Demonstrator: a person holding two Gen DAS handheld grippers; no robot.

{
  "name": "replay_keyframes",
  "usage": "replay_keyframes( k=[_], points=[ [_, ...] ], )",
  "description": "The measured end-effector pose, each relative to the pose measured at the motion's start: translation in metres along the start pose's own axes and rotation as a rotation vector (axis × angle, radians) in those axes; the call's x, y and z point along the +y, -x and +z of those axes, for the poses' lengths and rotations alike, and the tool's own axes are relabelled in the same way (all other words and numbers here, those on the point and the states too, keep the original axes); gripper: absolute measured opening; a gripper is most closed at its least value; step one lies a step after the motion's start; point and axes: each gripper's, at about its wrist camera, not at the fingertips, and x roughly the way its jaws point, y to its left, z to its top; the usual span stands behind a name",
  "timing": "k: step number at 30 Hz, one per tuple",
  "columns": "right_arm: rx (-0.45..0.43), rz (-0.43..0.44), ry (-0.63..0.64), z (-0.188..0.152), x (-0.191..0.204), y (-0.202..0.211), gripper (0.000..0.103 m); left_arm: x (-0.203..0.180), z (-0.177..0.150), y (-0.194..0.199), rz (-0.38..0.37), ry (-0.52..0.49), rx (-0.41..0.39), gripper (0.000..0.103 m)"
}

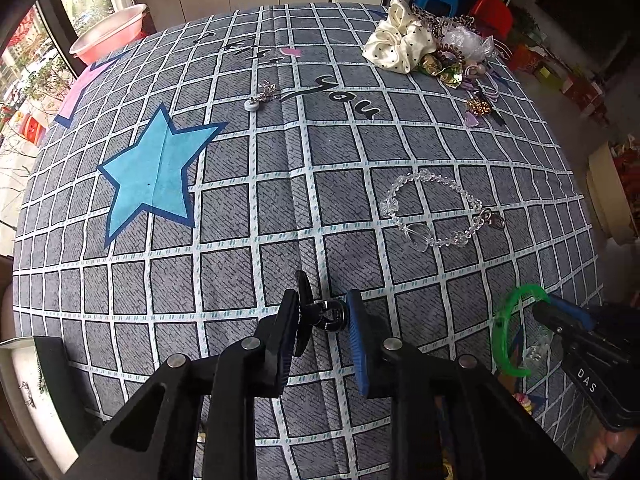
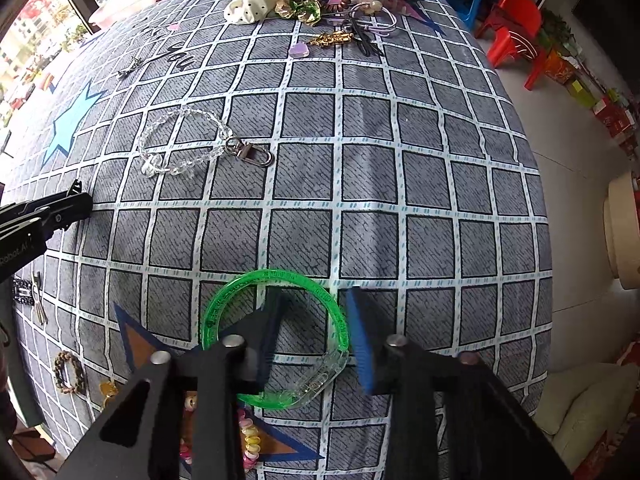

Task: Organize jewelry
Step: 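Carry the claw clip and bangle into the white box and open both tools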

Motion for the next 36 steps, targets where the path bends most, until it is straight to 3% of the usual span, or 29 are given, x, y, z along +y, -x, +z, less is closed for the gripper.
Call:
replay_keyframes(
  k=[1,11,19,28,36],
  points=[
    [0.001,0.003,-0.009,0.001,0.003,0.000,0.007,0.002,-0.003,0.005,-0.003,0.001,-0.007,0.032],
    [-0.021,0.112,-0.104,-0.006,-0.007,0.038,0.007,0.030,-0.034,0.046,-0.006,0.032,-0.045,0.032],
    [-0.028,0.179,-0.150,-0.006,0.006,0.069,0.007,0.076,-0.058,0.067,0.010,0.101,-0.060,0.032],
    [-0.048,0.231,-0.069,0.006,0.064,0.091,0.007,0.128,-0.085,0.094,0.042,0.175,-0.095,0.032],
    [-0.054,0.304,0.076,0.004,0.140,0.096,0.007,0.189,-0.126,0.119,0.095,0.290,-0.111,0.032]
  ],
)
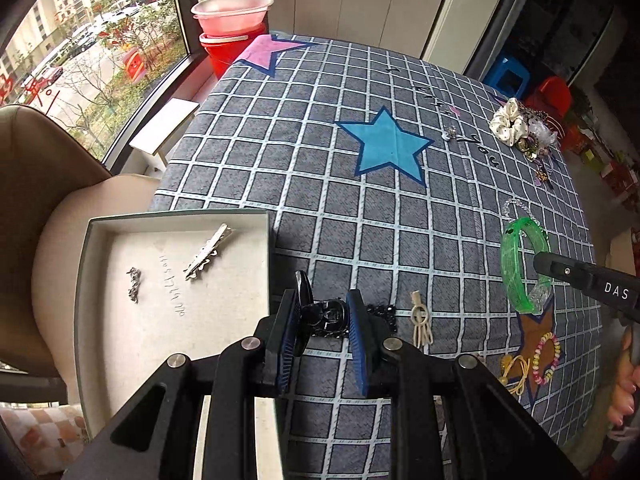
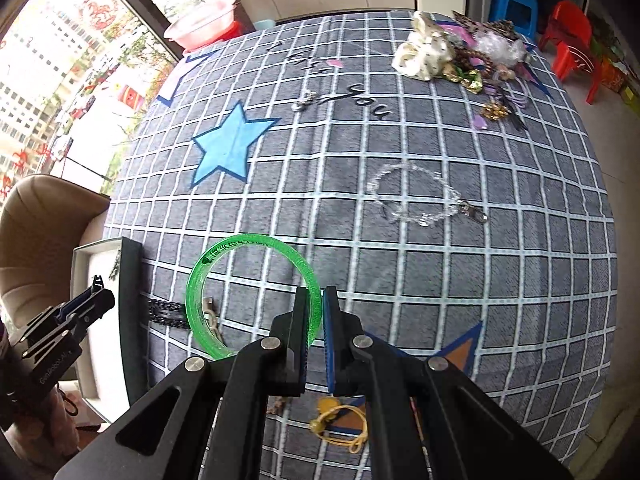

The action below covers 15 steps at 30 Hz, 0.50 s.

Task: Organize jewelry
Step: 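Carry the claw clip and bangle into the white box and open both tools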

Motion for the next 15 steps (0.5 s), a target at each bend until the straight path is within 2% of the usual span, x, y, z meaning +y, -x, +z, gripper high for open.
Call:
replay_keyframes(
  k=[7,15],
  points=[
    [0.039,0.087,0.166,0.009,0.093,-0.022,0.007,0.072,-0.026,0.008,0.071,0.119,0.012,0.032],
    [0.115,0.157,0.353,0.001,0.200,-0.061,0.007,0.136,-0.052,0.001,0.124,0.224,0.041,0.032]
  ],
)
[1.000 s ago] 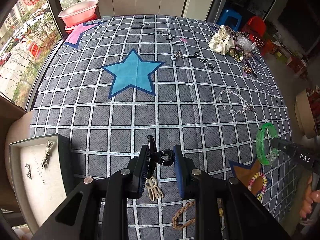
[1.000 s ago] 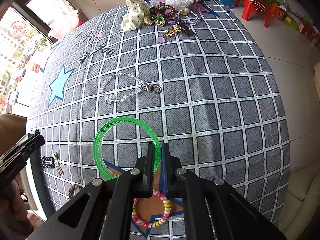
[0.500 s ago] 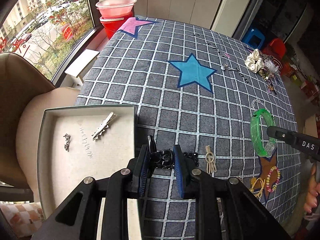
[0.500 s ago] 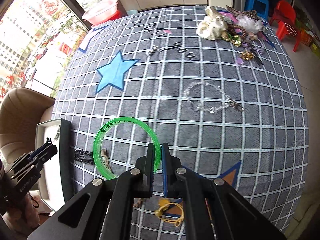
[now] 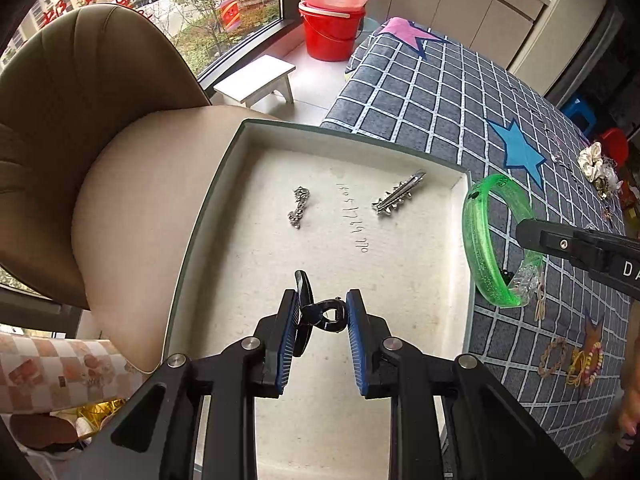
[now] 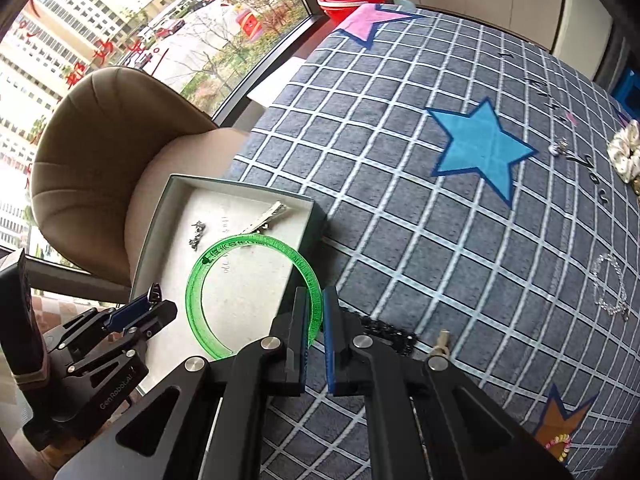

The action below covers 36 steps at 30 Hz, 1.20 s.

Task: Organize jewelry
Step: 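Carry the claw clip and bangle into the white box and open both tools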

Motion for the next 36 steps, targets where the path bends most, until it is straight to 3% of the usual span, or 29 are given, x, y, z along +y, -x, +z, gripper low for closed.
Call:
replay_keyframes(
  k=[7,14,25,36],
  points=[
    [0.104,-0.010,0.060,0.010,0.041,-0.053,0.007,0.029,-0.003,-0.024,0.017,0.038,0.027,0.032],
    [0.173,-0.113,0.130,0.010,0.053,-0.084,0.007,0.029,0.003,-0.044,0.027,0.023,0.039,0.032],
    [0.194,-0.219,0.183,0.017,0.055,-0.098,0.007,0.025,0.016,-0.056,0.051,-0.005,0.021,0.032],
    [0.174,-0.173,0.142,0.024,0.047,-0.094,0.007,0.018,0.021,-0.056,0.092,-0.028,0.013,0.033]
  ],
)
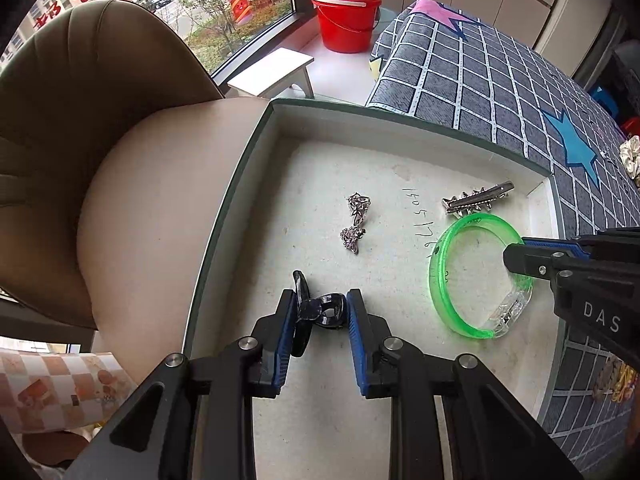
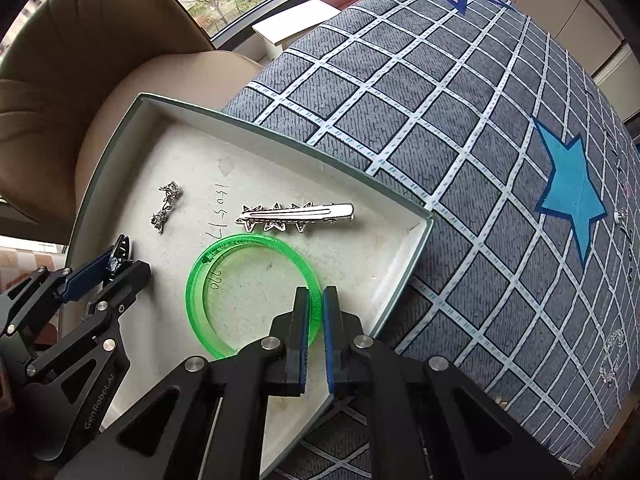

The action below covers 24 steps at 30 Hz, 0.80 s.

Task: Organize jewelry
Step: 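Carry the claw clip and bangle into the white box and open both tools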

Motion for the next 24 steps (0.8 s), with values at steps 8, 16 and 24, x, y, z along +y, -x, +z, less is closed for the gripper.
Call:
replay_keyframes(
  k=[8,16,24],
  points=[
    [-0.045,0.101,-0.051,0.000,-0.008,0.016,0.035,-0.007,-0.005,0.004,0.007,-0.009,0.012,0.040],
    [-0.159,0.152,-0.134,-0.009,-0.032,0.060,0.059,-0.011,-0.009,0.028,0.020,-0.009,-0.043,0.095],
    [-0.180,0.156,-0.269,-0.047,-0.082,0.075,0.069,-0.030,-0.014,0.041,0.021,-0.072,-0.058,0.103]
  ],
)
